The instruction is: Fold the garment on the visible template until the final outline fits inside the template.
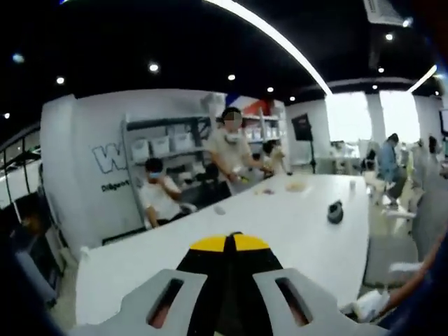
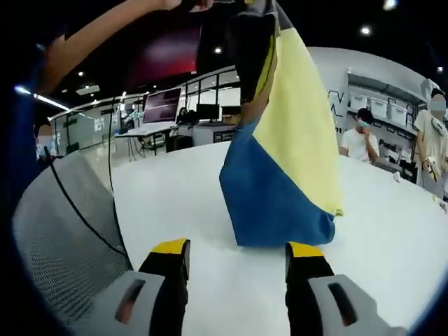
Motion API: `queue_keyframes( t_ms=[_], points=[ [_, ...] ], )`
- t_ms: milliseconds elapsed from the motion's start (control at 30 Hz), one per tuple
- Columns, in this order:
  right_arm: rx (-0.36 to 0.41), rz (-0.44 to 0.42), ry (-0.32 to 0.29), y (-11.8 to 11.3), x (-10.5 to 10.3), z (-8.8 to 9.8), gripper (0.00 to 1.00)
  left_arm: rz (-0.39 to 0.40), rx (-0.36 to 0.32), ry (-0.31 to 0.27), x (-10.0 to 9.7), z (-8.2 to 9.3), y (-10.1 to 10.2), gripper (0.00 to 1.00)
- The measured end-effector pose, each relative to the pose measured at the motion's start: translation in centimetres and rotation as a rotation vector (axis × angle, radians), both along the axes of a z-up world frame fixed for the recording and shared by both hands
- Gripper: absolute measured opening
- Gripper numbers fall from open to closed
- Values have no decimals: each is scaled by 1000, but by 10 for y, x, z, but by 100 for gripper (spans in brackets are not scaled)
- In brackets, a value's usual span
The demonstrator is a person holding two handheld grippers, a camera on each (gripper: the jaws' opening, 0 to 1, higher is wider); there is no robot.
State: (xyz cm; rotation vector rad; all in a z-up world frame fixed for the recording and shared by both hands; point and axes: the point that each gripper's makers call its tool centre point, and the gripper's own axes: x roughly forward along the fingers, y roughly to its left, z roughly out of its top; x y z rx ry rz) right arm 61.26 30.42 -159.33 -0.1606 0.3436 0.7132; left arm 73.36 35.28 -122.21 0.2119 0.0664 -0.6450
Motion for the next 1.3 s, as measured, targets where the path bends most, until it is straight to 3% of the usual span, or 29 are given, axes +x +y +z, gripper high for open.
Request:
queue_keyframes(
  t_ms=[100, 400, 767, 867, 900, 1000, 1200, 1300],
  points=[
    [-7, -34, -53, 3, 15, 10, 55, -2, -27, -21, -1, 16, -6, 0],
    [49, -89, -27, 12, 39, 22, 44, 5, -30, -71, -7, 38, -15, 0],
    [56, -81, 19, 37, 63, 2, 41, 10, -52, -80, -13, 44, -18, 0],
    [40, -120, 38, 39, 71, -8, 27, 9, -51, -83, -14, 44, -20, 0],
    [41, -136, 47, 38, 75, -10, 16, 11, -46, -83, -12, 44, -17, 0],
    [56, -148, 61, 33, 75, -10, 0, 15, -39, -80, -12, 42, -13, 0],
    [77, -183, 62, 6, 75, -6, 0, 66, -47, -69, -5, 33, 13, 0],
    [107, -208, 54, -14, 73, 7, 0, 89, -35, -50, 0, 21, 30, 0]
  ],
)
